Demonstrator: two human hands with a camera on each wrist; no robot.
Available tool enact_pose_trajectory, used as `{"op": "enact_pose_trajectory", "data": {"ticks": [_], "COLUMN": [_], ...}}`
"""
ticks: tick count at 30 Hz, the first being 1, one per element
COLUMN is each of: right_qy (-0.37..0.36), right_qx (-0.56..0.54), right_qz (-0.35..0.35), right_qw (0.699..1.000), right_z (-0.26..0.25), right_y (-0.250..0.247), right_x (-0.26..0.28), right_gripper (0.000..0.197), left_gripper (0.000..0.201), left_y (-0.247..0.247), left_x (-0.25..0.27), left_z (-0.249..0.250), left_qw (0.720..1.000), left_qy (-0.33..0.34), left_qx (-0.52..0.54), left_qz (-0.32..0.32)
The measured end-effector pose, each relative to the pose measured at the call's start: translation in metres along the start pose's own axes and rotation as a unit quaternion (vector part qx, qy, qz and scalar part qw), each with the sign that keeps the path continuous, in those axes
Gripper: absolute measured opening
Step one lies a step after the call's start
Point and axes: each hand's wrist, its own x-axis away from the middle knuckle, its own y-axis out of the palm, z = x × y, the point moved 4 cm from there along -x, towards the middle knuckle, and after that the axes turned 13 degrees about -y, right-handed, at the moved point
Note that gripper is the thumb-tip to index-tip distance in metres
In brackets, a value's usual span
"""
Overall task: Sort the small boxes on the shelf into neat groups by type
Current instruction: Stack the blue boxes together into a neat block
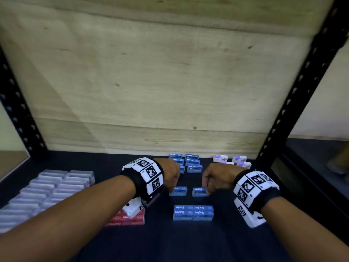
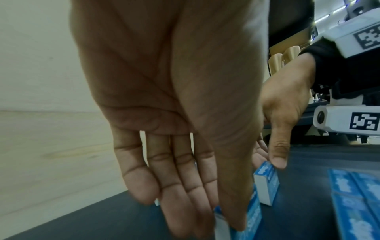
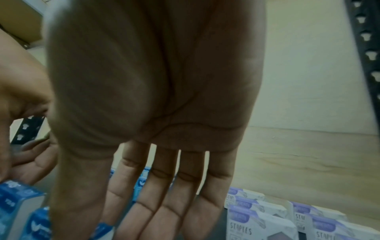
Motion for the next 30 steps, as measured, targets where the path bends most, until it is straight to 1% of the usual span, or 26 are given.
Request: {"op": "enact_pose_trajectory", "data": {"ticks": [5,10,18,24,26,28,30], "right_qy": [0.008,0.017,0.022,0.021,0.019,0.021,0.029], "right_qx": [0.004,-0.002,-0.031,-0.031,-0.038,-0.039,-0.028], "right_qz": [-0.027,-0.038,-0.042,-0.040,-0.044,-0.056,-0.066], "right_qw": [1.000,0.999,0.998,0.998,0.998,0.997,0.997], "right_z": [-0.004,-0.005,-0.001,-0.004,-0.006,-0.010,-0.013], "right_y": [0.006,0.012,0.020,0.019,0.019,0.017,0.016], "right_x": [0.013,0.022,0.030,0.034,0.036,0.041,0.045], "right_gripper": [0.016,0.012,0.013,0.015,0.018,0.026,0.046], "left_gripper": [0.019,0.020,0.023,0.025,0.031,0.049,0.068], "left_y": [0.004,0.008,0.007,0.008,0.010,0.013,0.017], "left_x": [0.012,0.023,0.035,0.040,0.040,0.039,0.040], "left_z": [0.003,0.006,0.015,0.015,0.014,0.012,0.011], "left_qw": [0.999,0.999,0.998,0.999,0.998,0.997,0.994], "left_qy": [0.006,0.005,0.008,0.006,0.009,0.014,0.016], "left_qx": [0.023,0.030,0.027,0.016,0.020,0.027,0.028], "left_qz": [-0.022,-0.028,-0.050,-0.048,-0.058,-0.075,-0.100]}}
